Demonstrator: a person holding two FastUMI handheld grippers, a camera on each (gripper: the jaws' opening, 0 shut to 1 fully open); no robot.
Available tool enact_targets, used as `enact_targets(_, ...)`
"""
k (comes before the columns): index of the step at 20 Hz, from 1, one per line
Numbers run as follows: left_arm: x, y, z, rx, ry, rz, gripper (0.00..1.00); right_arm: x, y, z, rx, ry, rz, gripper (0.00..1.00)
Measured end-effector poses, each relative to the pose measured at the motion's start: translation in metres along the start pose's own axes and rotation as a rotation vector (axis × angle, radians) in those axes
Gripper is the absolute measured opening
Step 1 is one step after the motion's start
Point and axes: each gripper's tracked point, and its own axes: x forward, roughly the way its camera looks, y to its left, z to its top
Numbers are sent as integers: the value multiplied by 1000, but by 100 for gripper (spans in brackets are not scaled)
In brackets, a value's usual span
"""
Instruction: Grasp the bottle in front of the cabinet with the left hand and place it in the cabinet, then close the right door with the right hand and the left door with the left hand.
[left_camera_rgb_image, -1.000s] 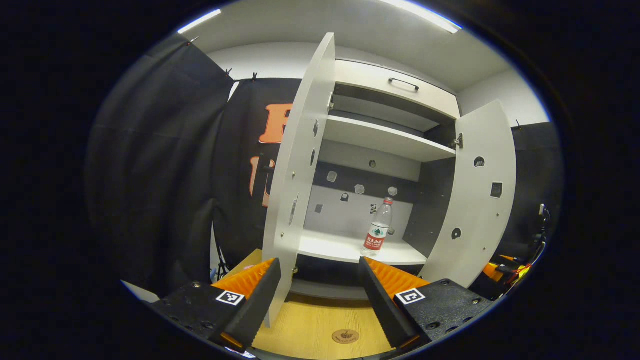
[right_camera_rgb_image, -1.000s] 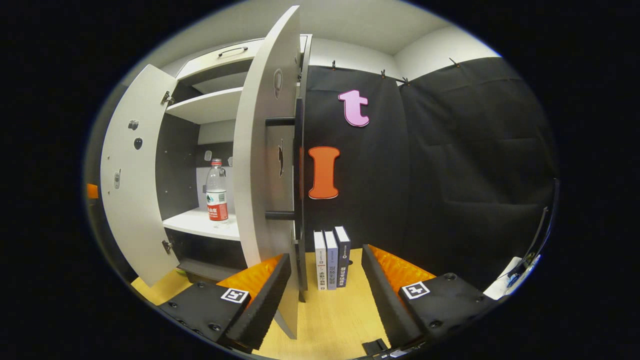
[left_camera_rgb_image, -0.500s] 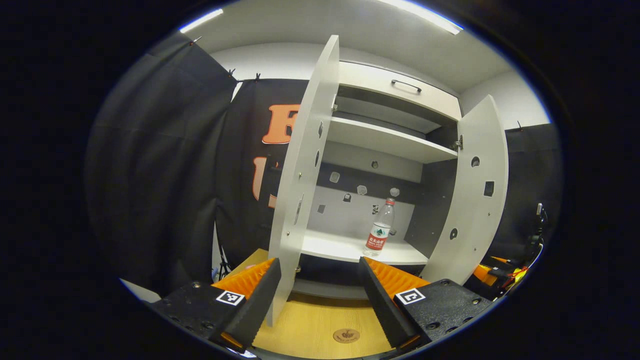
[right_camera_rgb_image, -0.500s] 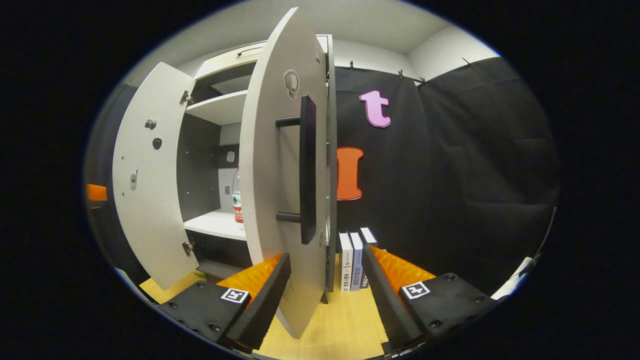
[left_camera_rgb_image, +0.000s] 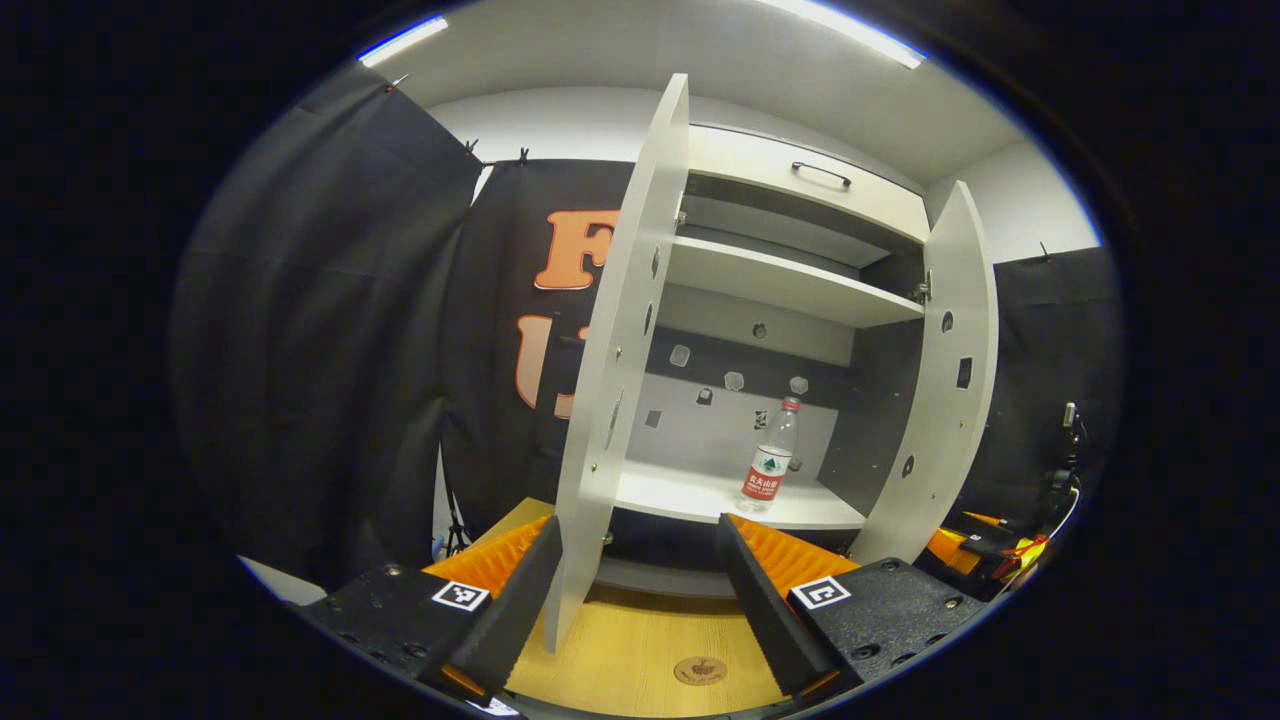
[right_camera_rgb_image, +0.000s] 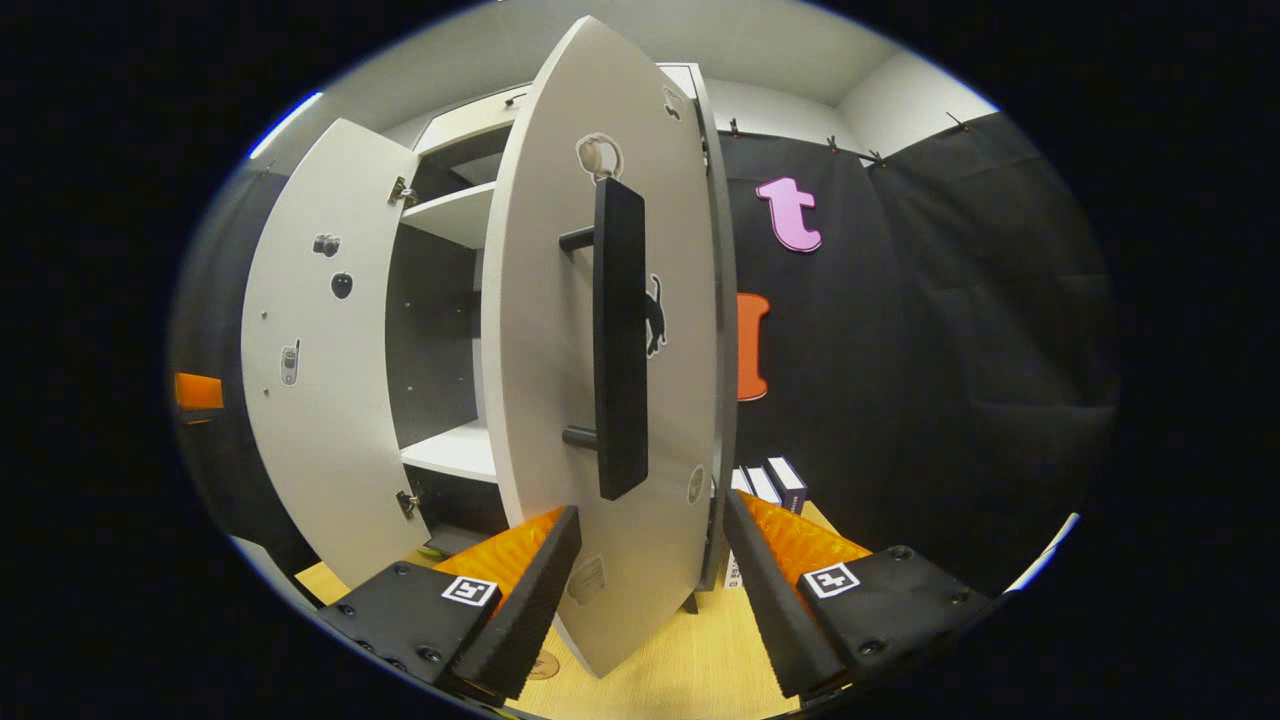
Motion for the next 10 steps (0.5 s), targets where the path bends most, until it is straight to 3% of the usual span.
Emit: enact_targets(10,7,25,3,-6,-11,36,95,57,31,3,-24,-26,63,95)
